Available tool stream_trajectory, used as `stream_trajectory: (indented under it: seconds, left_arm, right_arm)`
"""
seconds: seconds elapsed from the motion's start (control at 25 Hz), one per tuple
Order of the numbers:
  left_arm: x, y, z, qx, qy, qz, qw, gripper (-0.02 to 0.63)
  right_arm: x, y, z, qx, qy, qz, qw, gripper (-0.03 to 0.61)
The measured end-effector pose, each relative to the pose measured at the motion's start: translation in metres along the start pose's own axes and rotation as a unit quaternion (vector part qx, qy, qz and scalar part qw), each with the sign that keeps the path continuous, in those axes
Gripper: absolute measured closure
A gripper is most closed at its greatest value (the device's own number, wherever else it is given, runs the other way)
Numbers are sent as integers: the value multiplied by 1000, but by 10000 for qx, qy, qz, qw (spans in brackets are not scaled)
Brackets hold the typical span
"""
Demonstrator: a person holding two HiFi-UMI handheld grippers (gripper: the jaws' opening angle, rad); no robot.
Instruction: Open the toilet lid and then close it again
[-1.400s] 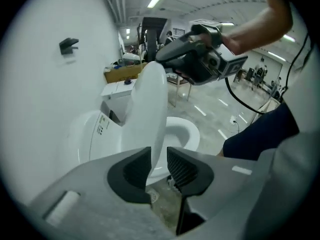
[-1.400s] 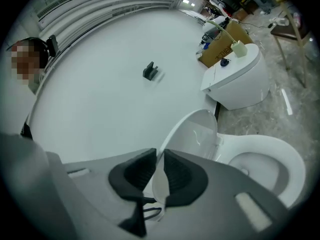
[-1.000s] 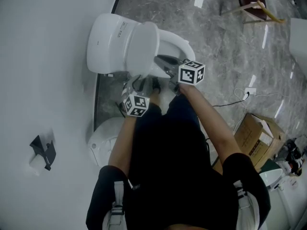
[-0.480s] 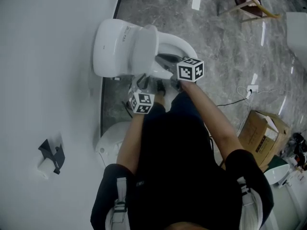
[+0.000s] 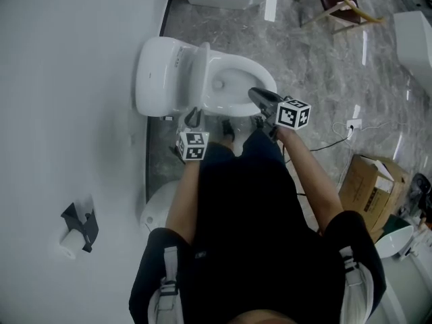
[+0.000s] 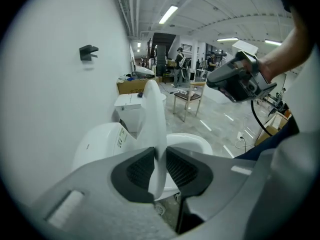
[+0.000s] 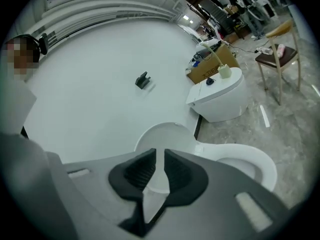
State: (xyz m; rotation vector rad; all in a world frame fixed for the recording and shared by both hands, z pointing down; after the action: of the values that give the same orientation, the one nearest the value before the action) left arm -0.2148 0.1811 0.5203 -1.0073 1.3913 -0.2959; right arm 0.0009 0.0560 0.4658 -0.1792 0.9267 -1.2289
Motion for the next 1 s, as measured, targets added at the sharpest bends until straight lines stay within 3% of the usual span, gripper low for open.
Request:
stream_trajectory:
  seconds: [0.44, 0.72, 1.0]
  left_arm:
    - [-6, 16, -32, 133, 347, 88, 9993, 540]
    - [-10, 23, -46, 100, 891, 263, 9956, 538]
    - [-16, 29, -62, 277, 1118, 342, 9928, 540]
  right_arm:
    - [-9, 33, 6, -120, 148, -35, 9998, 523]
    - [-7, 45, 14, -214, 237, -67, 9995, 523]
    - [-15, 61, 25, -379, 141, 22, 9992, 523]
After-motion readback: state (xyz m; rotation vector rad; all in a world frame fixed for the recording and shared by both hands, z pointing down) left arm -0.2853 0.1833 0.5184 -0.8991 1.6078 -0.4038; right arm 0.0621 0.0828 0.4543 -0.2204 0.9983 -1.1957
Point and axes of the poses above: the fingertips, and each gripper's own axes: y backward along the fingers, z to its right, x out of its top, the point moved 5 cm from there along y, backward along the fingers, and after that the axes turned 14 degrees about -x, right-handed, at the moved point
